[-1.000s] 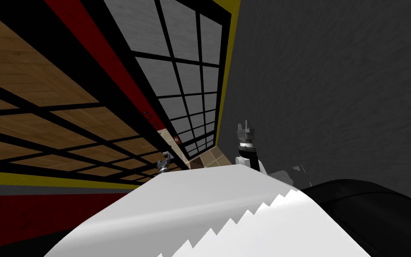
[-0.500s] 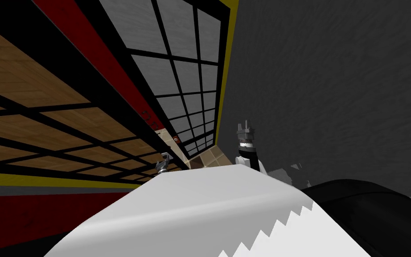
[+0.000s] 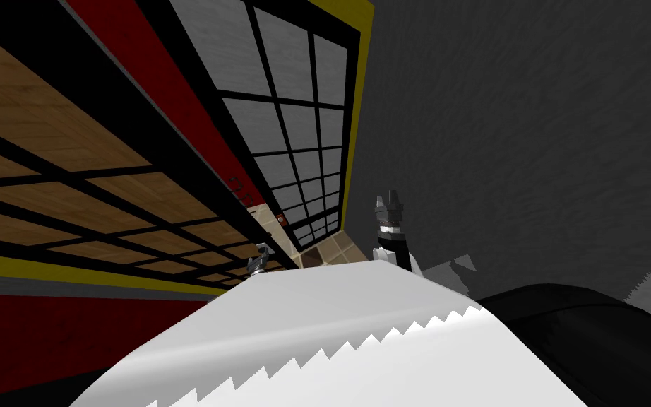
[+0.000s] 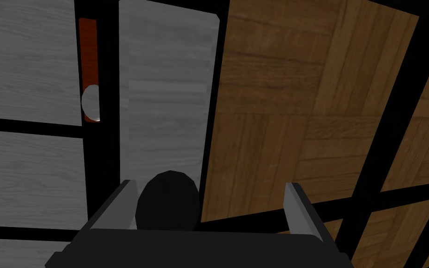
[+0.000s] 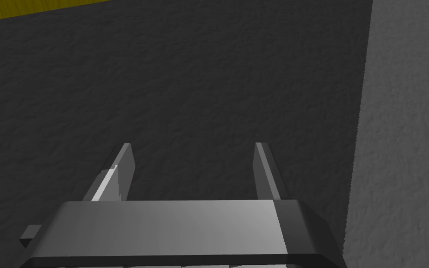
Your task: Pull the door open
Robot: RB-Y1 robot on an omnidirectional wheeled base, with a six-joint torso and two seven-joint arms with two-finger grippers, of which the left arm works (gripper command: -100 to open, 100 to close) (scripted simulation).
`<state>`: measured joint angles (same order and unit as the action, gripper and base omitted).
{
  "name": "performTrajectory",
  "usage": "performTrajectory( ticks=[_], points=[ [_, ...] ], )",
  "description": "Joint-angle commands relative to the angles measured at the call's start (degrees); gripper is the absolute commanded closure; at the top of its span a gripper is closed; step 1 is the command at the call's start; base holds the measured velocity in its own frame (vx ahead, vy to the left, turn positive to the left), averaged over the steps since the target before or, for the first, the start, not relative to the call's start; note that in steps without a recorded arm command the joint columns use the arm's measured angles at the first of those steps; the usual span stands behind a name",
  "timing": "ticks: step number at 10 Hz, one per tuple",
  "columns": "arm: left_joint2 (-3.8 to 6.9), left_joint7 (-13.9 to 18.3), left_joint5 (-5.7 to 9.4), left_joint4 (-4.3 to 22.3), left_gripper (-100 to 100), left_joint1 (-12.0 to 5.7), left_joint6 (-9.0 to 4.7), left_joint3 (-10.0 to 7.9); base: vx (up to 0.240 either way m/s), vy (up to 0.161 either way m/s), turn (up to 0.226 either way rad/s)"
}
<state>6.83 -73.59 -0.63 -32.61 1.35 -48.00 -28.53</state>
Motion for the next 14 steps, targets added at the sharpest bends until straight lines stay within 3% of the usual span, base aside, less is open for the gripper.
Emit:
performTrajectory(
  ticks=[1, 6, 7, 13, 14],
  points=[
    [1.82, -0.1, 0.86, 1.48, 100, 0.39, 0.38, -1.66, 0.016, -0.006, -0.002],
    [1.82, -0.1, 0.86, 3.15, 100, 0.39, -0.51, -1.66, 0.004, 0.006, -0.002],
    [0.41, 1.32, 0.32, 3.45, 100, -1.56, -2.01, -0.56, -0.022, -0.025, -0.091],
    [0.51, 8.89, 0.56, 3.09, 100, -1.43, -1.92, -0.63, -0.025, 0.01, -0.057],
    [0.51, 8.89, 0.56, 3.09, 100, -1.43, -1.92, -0.63, -0.015, 0.014, -0.017]
  ],
)
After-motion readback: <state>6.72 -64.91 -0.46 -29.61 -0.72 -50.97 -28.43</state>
